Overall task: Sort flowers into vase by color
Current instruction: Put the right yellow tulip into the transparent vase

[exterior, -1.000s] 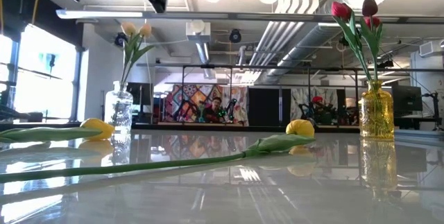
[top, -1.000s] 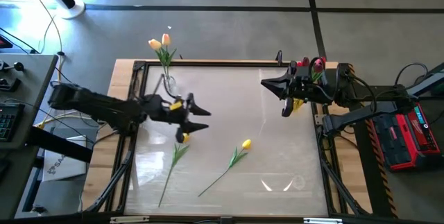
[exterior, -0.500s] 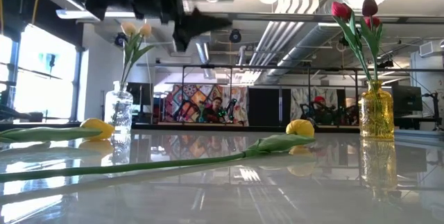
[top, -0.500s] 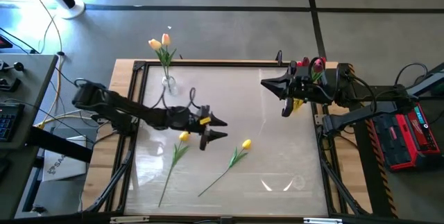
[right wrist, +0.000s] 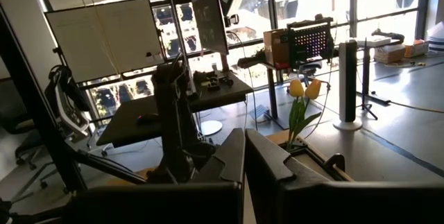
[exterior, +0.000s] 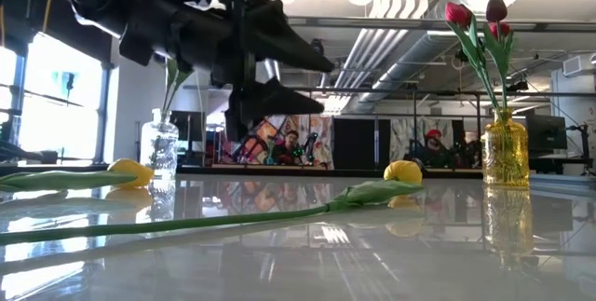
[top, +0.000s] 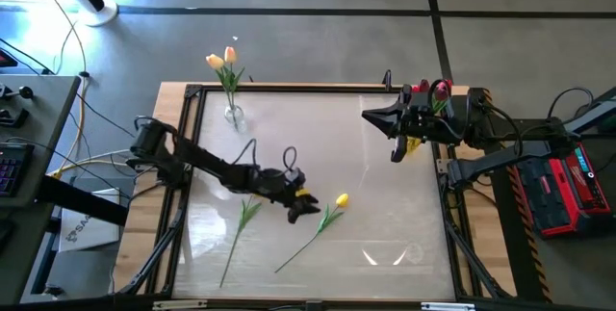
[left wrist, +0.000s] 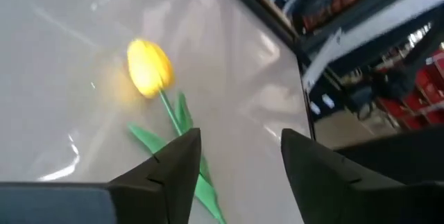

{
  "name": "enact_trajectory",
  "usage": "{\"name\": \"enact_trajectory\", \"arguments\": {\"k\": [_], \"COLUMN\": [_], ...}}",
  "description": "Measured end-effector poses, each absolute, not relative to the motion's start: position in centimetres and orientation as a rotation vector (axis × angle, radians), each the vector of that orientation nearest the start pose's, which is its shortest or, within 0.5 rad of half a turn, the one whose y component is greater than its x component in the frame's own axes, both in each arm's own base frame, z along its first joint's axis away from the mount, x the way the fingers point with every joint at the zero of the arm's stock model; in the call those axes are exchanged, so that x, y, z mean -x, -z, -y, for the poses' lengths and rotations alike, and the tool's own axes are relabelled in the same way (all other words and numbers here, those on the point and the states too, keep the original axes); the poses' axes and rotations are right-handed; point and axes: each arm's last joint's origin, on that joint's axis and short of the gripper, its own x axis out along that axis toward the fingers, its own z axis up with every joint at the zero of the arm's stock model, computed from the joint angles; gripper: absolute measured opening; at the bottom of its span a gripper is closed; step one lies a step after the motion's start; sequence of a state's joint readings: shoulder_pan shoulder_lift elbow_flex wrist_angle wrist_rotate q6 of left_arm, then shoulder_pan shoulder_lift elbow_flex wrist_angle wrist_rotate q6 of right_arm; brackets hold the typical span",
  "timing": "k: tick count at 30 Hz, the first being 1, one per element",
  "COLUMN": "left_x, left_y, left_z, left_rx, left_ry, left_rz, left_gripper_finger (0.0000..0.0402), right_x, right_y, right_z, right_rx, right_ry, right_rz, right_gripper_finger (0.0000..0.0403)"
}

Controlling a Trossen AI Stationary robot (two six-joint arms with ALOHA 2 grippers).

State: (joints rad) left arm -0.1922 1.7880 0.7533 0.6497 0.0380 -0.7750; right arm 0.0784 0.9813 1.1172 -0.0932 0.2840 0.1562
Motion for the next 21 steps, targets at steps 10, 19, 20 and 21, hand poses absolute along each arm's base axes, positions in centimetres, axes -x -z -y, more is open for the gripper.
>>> {"name": "enact_trajectory", "arguments": {"k": [10,19,20,21], "left_x": [-34.7,-35.6,-35.7,-35.8], "left_y": [-12.2,-11.7,-11.8,-11.9], "left_z": [9.0,11.0,11.2,11.3], "left_rx": [0.793,0.780,0.772,0.762], "left_ry": [0.028,-0.026,-0.041,-0.063], "left_rz": [-0.562,-0.701,-0.711,-0.723], "left_gripper_finger": [0.0165,0.0164,0.0164,0.0163], "right_x": [-20.3,-20.3,-20.3,-20.3], "right_y": [-42.0,-41.9,-41.8,-41.8], "right_z": [-0.8,-0.8,-0.8,-0.8], "right_rx": [-0.163,-0.162,-0.161,-0.161], "right_ry": [0.202,0.203,0.203,0.203], "right_rz": [0.058,0.048,0.046,0.044], "right_gripper_finger": [0.0000,0.0000,0.0000,0.0000]}}
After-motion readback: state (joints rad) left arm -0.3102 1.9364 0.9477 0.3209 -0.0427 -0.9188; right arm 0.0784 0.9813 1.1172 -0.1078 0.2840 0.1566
